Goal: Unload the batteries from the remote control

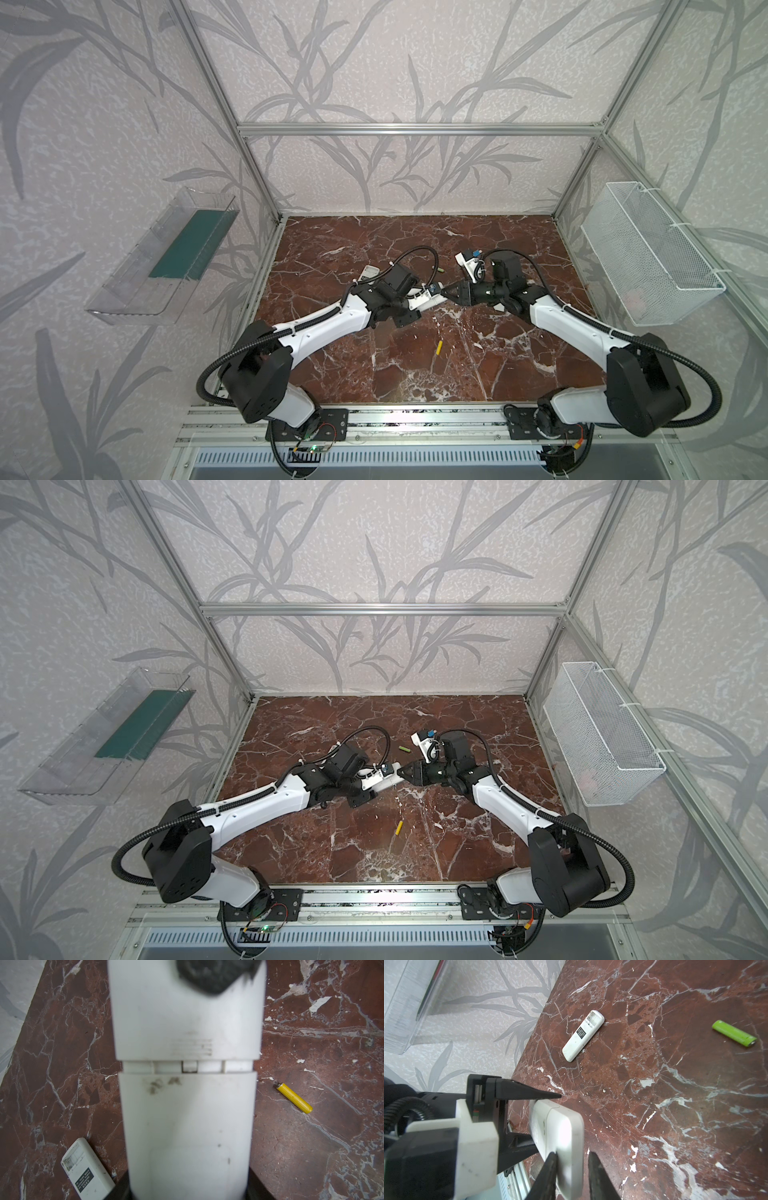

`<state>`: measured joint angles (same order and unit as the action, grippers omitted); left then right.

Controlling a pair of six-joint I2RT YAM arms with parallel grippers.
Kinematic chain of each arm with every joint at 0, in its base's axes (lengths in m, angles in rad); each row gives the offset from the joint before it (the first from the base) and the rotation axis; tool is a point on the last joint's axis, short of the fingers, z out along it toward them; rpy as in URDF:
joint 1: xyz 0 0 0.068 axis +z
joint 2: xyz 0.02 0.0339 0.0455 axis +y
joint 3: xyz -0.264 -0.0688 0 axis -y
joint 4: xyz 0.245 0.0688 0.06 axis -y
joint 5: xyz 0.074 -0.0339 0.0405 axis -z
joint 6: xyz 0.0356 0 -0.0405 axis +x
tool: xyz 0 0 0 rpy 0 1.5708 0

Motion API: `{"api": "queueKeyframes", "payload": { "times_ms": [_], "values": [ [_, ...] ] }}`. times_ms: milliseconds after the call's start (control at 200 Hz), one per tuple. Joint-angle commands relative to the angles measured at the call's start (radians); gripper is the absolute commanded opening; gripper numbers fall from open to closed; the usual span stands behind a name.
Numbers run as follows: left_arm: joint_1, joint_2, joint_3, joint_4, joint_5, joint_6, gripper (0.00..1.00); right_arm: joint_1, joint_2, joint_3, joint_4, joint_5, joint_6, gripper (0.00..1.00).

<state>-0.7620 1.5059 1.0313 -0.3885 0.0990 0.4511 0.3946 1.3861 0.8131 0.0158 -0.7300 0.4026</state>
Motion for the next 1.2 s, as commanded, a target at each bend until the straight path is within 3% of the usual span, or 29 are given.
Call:
{"api": "queueKeyframes", "payload": {
  "times_ms": [0,605,835,1195],
  "values": [
    [0.003,0.012,0.035,-0.007,0.018,-0.015,0.02,0.0,-0.015,-0.016,0.026,0.013,0.007,0.23],
    [0.013,0.014,0.032,-0.021,0.041,-0.037,0.02,-0.016,-0.02,-0.017,0.055,-0.023,0.024,0.12],
    [0.014,0.029,0.047,-0.043,0.038,-0.041,0.02,-0.007,-0.032,-0.015,0.045,-0.015,0.011,0.46],
    [0.015,0.042,0.069,-0.056,0.05,-0.043,0.0,0.038,0.037,0.04,0.006,0.026,-0.024,0.51]
  ]
}}
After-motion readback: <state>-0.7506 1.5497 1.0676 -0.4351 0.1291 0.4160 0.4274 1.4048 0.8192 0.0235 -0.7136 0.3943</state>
